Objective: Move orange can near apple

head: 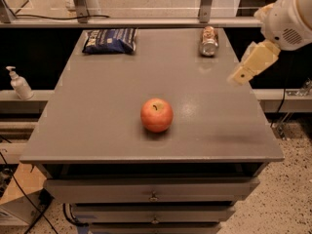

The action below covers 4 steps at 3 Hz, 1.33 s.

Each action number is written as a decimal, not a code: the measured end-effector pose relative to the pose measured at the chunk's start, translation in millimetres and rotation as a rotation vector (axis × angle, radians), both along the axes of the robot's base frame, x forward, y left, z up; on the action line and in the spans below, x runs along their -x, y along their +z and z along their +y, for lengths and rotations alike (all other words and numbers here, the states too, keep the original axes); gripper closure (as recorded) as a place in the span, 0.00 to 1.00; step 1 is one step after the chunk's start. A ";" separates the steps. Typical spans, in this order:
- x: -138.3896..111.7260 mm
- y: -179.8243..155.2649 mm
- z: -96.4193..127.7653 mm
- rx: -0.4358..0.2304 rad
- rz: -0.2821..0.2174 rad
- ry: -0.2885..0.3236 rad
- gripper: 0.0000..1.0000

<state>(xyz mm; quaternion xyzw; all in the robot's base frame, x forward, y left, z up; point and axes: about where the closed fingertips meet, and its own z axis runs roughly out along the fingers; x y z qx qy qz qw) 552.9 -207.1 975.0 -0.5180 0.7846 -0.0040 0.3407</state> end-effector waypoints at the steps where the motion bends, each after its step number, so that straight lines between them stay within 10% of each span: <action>1: -51.4 -12.0 -2.9 -0.078 -0.015 -0.022 0.00; 4: -92.1 -36.2 -7.1 -0.170 -0.013 -0.139 0.00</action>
Offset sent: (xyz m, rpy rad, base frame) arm 0.0466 -0.0025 -0.0107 0.0711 -0.0146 -0.0206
